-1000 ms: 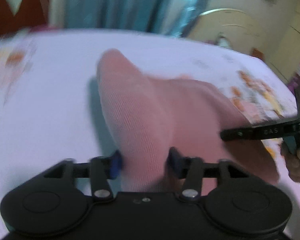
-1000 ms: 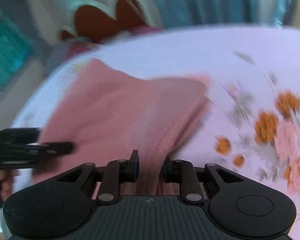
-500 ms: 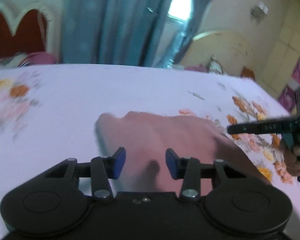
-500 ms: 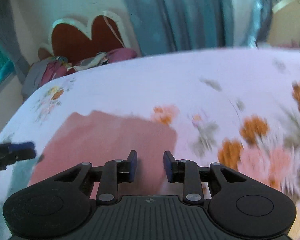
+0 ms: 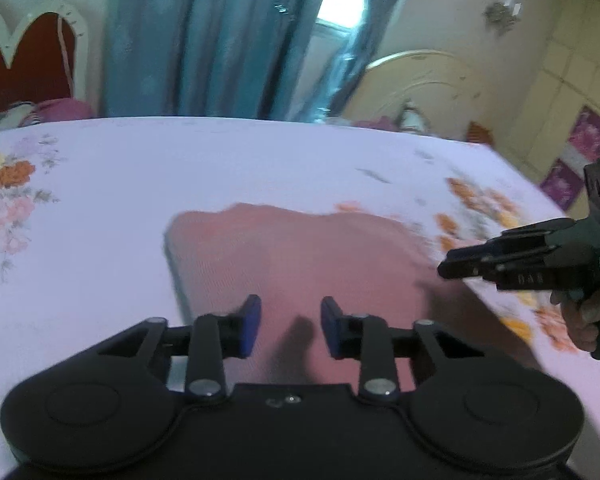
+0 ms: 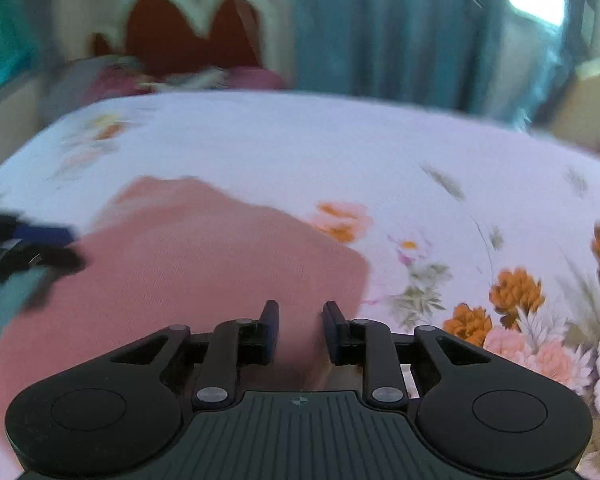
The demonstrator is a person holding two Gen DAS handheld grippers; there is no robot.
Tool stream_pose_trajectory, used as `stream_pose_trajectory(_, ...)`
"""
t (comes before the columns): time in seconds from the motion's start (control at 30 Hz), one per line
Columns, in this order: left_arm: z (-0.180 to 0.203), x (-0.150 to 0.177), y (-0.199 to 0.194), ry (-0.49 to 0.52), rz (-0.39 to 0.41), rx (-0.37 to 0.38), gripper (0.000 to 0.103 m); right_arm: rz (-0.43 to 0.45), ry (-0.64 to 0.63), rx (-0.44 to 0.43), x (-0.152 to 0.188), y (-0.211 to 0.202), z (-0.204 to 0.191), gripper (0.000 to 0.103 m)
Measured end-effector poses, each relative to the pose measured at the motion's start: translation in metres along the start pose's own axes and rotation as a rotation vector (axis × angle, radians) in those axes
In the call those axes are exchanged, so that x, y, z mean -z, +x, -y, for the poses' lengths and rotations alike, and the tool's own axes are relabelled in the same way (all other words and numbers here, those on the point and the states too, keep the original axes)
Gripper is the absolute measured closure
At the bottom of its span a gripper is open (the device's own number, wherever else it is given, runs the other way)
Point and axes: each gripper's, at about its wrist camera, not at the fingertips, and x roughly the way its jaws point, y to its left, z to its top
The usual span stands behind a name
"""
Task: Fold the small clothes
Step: 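Smooth and square the bundle edges with both grippers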
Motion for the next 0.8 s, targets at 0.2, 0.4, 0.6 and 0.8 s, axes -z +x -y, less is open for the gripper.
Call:
stream_pose_trajectory(0.2,0.026,0.041,0.0,0.066,-0.064,0.005,0.074,-0.067,-0.134,-0.043,0.05,-0.025,-0.02,0.086)
stream_pose_trajectory(0.4,0.024,0.052,-0.004,-0.037,-0.014,-0.017,0.077,-0.066,0.028,0.004,0.06,-0.01,0.008,0.092)
stream_pose_trajectory(0.6,0.036,0.074,-0.05,-0.093,0.052,-0.06,0.077,0.043,0.008,0.032,0.065,-0.055,-0.016,0.092)
stream_pose_trajectory(0.8,0.051,0.103,-0.059,-0.082,-0.004,-0.128,0.077,0.0,-0.133,0.008,0.102,-0.069,-0.05,0.092)
